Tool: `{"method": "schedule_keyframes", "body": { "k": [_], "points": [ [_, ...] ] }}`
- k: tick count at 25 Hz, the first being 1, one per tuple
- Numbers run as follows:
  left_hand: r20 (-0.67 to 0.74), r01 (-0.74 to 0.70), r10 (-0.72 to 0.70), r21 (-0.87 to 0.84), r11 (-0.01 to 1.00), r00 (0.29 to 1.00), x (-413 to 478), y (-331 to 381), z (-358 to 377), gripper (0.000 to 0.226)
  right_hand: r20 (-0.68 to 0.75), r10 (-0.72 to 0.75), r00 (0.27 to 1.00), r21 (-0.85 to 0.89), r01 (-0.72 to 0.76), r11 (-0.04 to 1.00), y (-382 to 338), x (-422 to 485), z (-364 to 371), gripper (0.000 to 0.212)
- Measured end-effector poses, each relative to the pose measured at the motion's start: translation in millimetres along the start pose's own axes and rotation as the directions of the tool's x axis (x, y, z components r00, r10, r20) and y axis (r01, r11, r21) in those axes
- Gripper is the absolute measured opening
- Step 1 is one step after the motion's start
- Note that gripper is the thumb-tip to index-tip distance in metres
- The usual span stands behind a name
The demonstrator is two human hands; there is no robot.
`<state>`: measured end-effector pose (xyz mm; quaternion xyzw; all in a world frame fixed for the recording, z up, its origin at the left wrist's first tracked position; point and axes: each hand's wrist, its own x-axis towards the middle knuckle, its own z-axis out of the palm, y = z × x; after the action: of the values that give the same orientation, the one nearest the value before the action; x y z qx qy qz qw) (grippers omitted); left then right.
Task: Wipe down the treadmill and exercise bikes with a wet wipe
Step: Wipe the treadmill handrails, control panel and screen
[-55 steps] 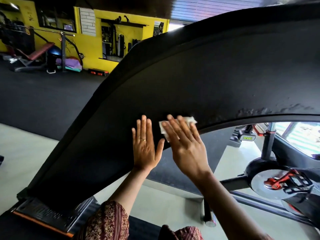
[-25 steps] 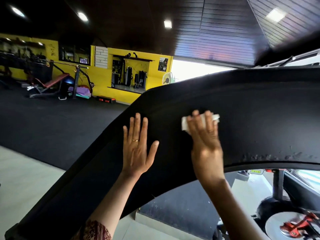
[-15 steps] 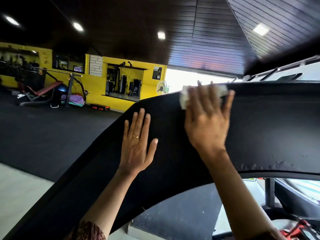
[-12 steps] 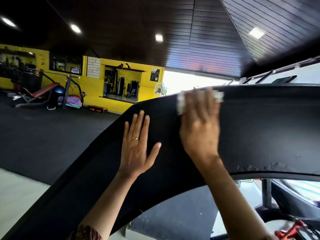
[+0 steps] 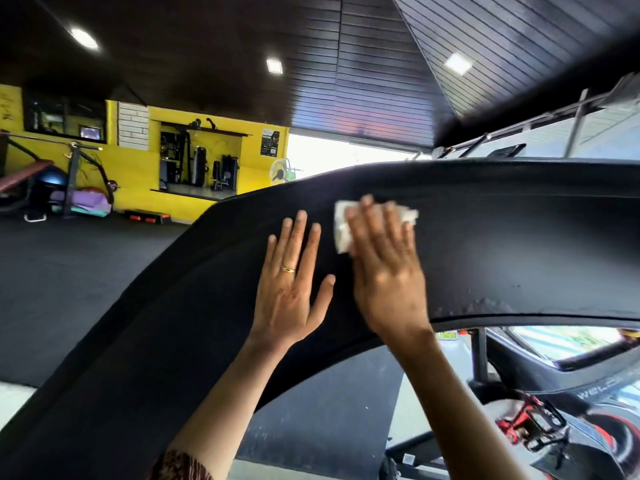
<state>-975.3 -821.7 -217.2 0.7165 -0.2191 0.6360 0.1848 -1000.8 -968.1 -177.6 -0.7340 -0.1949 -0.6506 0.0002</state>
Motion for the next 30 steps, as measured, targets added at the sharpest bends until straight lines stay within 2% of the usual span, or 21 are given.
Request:
{"method": "schedule_keyframes", "body": {
  "k": [1, 2, 3, 5, 6, 8, 9, 10, 11, 13, 14, 15, 16, 18, 20, 22, 24, 25, 26, 28, 30],
  "points": [
    [0.007, 0.001, -0.001, 0.004, 1.0, 1.0, -5.1, 2.7, 1.4, 0.061, 0.036, -0.056, 0.998, -0.015, 0.057, 0.998, 5.1, -9.6, -1.3, 0.046],
    [0.016, -0.004, 0.003, 0.015, 1.0, 1.0, -10.2, 3.6, 2.5, 0.061, 0.034, -0.013, 0.999, -0.052, 0.015, 0.999, 18.9, -15.2, -7.5, 0.045],
    [0.023, -0.009, 0.008, 0.026, 1.0, 1.0, -14.7, 3.4, 2.6, 0.061, -0.011, 0.119, 0.993, -0.072, -0.119, 0.99, 35.3, -19.6, -16.1, 0.044],
    [0.021, 0.003, -0.003, 0.03, 1.0, 1.0, -18.1, 6.2, 3.7, 0.061, -0.124, 0.404, 0.907, -0.003, -0.407, 0.913, 51.2, -23.7, -26.2, 0.043],
    [0.013, 0.026, -0.027, 0.023, 0.999, 1.0, -18.2, 10.3, 4.9, 0.062, -0.127, 0.411, 0.903, 0.024, -0.412, 0.911, 44.3, -24.8, -24.1, 0.044],
    [0.005, 0.08, -0.08, 0.005, 0.997, 0.997, -20.0, 20.8, 8.8, 0.062, 0.02, 0.163, 0.986, 0.027, -0.163, 0.986, 10.0, -35.7, -12.6, 0.046],
    [0.007, 0.091, -0.091, 0.009, 0.996, 0.996, -23.0, 24.3, 11.2, 0.062, 0.096, 0.024, 0.995, 0.059, -0.03, 0.998, 0.6, -47.2, -9.9, 0.046],
    [0.012, 0.088, -0.088, 0.027, 0.996, 0.996, -27.6, 26.1, 12.6, 0.062, 0.142, -0.039, 0.989, 0.05, 0.032, 0.998, 4.6, -56.4, -12.0, 0.046],
    [0.017, 0.074, -0.075, 0.053, 0.996, 0.997, -32.1, 26.0, 13.9, 0.061, 0.149, -0.015, 0.989, -0.008, 0.016, 1.0, 18.4, -60.0, -18.4, 0.047],
    [0.017, 0.054, -0.056, 0.095, 0.994, 0.998, -37.9, 22.9, 15.3, 0.06, 0.018, 0.27, 0.963, -0.076, -0.268, 0.96, 51.8, -58.4, -30.6, 0.046],
    [0.009, 0.053, -0.054, 0.104, 0.993, 0.999, -39.2, 22.2, 15.8, 0.059, -0.071, 0.417, 0.906, -0.04, -0.42, 0.907, 60.0, -53.4, -32.4, 0.045],
    [-0.001, 0.05, -0.05, 0.108, 0.993, 0.999, -40.1, 22.4, 16.3, 0.059, -0.115, 0.481, 0.869, 0.001, -0.484, 0.875, 55.3, -47.4, -29.2, 0.044],
    [-0.011, 0.046, -0.045, 0.108, 0.993, 0.999, -40.1, 22.7, 16.5, 0.059, -0.104, 0.437, 0.893, 0.009, -0.439, 0.899, 38.1, -41.8, -22.5, 0.044],
    [-0.017, 0.038, -0.036, 0.103, 0.994, 0.999, -39.7, 22.6, 16.6, 0.058, 0.064, 0.157, 0.986, 0.037, -0.159, 0.987, -2.8, -54.5, -8.1, 0.046],
    [-0.013, 0.029, -0.028, 0.096, 0.995, 1.0, -40.7, 21.5, 15.7, 0.059, 0.156, 0.026, 0.987, 0.051, -0.034, 0.998, -3.7, -82.2, -10.9, 0.048],
    [-0.016, 0.03, -0.029, 0.088, 0.996, 0.999, -40.3, 21.9, 14.8, 0.059, 0.089, 0.174, 0.981, -0.057, -0.17, 0.984, 30.9, -98.0, -27.5, 0.044],
    [-0.032, 0.041, -0.039, 0.085, 0.995, 0.999, -39.8, 22.5, 14.8, 0.059, -0.022, 0.475, 0.88, -0.031, -0.476, 0.879, 49.8, -97.8, -40.7, 0.044],
    [-0.037, 0.043, -0.04, 0.075, 0.996, 0.999, -40.8, 22.8, 14.2, 0.059, -0.034, 0.54, 0.841, 0.025, -0.54, 0.841, 45.8, -93.7, -40.1, 0.045],
    [-0.04, 0.04, -0.037, 0.062, 0.997, 0.998, -41.4, 22.8, 13.4, 0.059, -0.009, 0.519, 0.855, 0.06, -0.517, 0.854, 31.8, -88.1, -36.4, 0.044],
    [-0.04, 0.039, -0.037, 0.049, 0.998, 0.998, -40.3, 21.9, 11.3, 0.059, 0.089, 0.245, 0.965, 0.053, -0.25, 0.967, 1.2, -93.9, -25.6, 0.041],
    [-0.025, 0.047, -0.046, 0.047, 0.998, 0.999, -39.6, 20.4, 10.3, 0.059, 0.15, 0.07, 0.986, 0.015, -0.073, 0.997, 16.1, -98.2, -31.4, 0.04]
  ]
}}
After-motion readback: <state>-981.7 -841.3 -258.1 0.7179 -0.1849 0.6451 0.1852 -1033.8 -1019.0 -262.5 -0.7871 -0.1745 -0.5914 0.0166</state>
